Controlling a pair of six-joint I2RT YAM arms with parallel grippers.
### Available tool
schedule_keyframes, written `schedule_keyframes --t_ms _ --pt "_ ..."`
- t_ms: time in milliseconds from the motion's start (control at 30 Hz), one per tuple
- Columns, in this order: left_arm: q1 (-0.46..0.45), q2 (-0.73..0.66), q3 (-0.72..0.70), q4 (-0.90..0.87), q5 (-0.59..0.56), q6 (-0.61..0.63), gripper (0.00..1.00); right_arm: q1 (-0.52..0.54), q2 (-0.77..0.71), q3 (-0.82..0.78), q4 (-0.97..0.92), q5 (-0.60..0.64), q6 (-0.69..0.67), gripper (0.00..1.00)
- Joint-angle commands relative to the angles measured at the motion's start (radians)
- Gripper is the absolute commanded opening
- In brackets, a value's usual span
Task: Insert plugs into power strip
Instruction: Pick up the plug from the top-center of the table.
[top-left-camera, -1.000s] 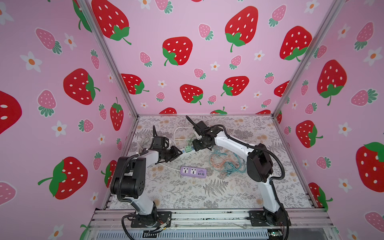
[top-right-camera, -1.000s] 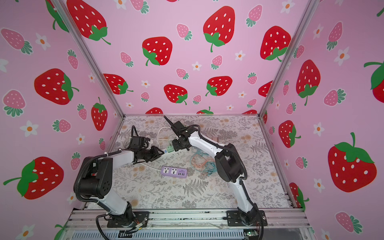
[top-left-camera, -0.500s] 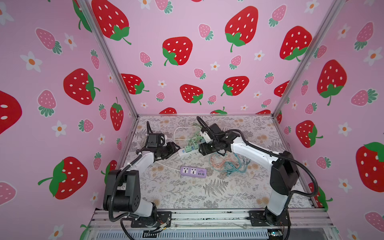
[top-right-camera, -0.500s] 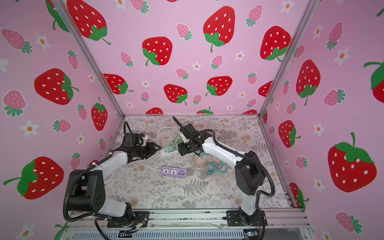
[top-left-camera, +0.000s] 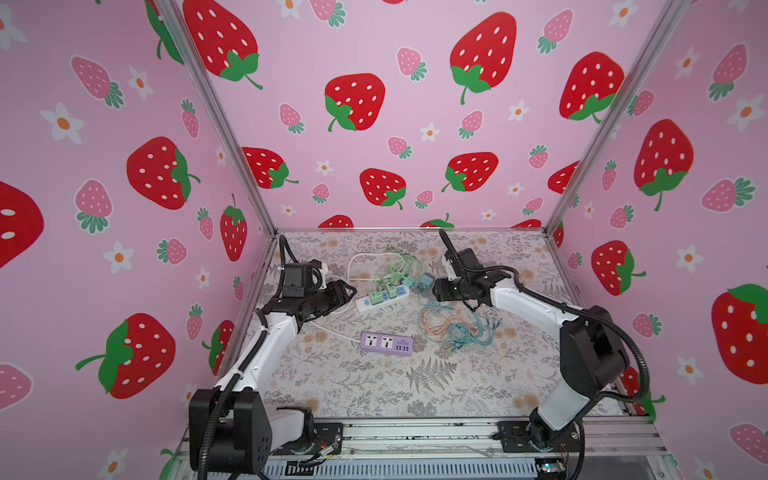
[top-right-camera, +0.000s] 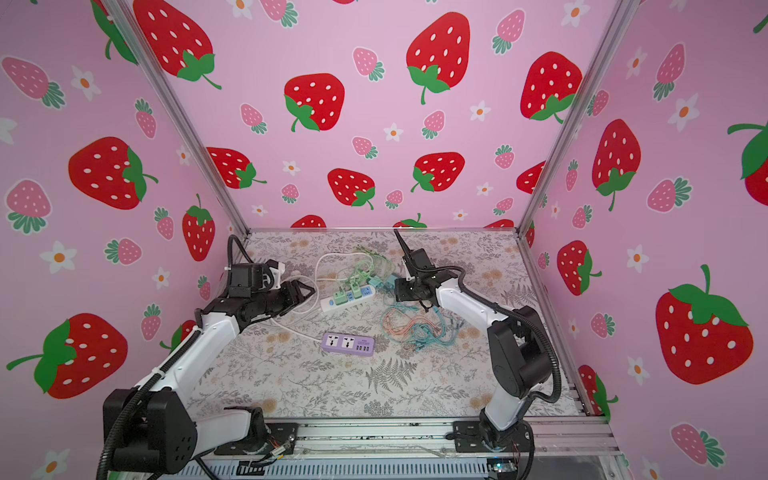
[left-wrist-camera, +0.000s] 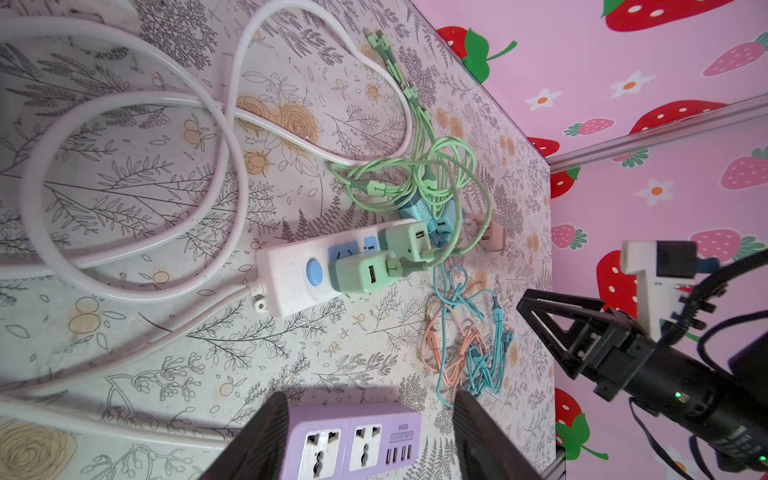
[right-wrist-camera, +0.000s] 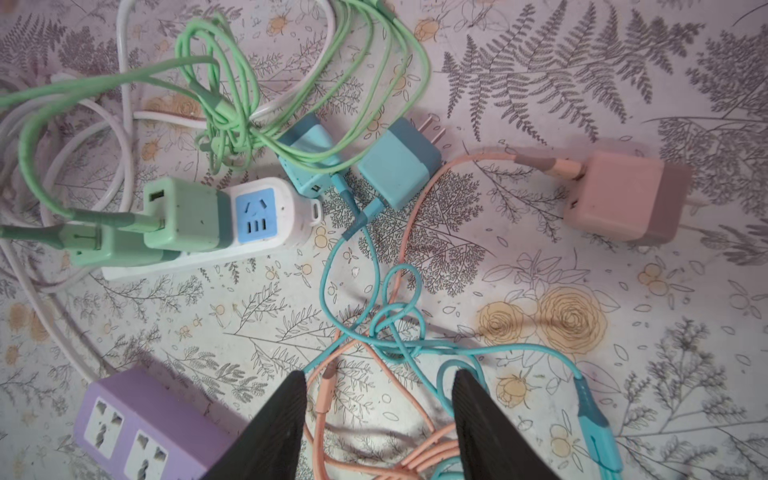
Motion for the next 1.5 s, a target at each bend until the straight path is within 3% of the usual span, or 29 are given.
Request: schedule_keyframes --t_ms 0,633,1467 --pt "0.003 -0.036 0.044 -0.079 0.016 0.033 0.66 -0.002 0.034 0.013 0.081 0.036 0.024 0.58" --pt "0.004 -0.186 0.081 -0.198 -0.009 0.076 0.67 -0.003 0.339 0.235 0.134 0.071 0.089 0.58" --pt "0.013 -0.207 0.069 -0.197 -0.004 0.098 0.67 -0.001 0.493 0.37 0.111 0.165 0.194 0.59"
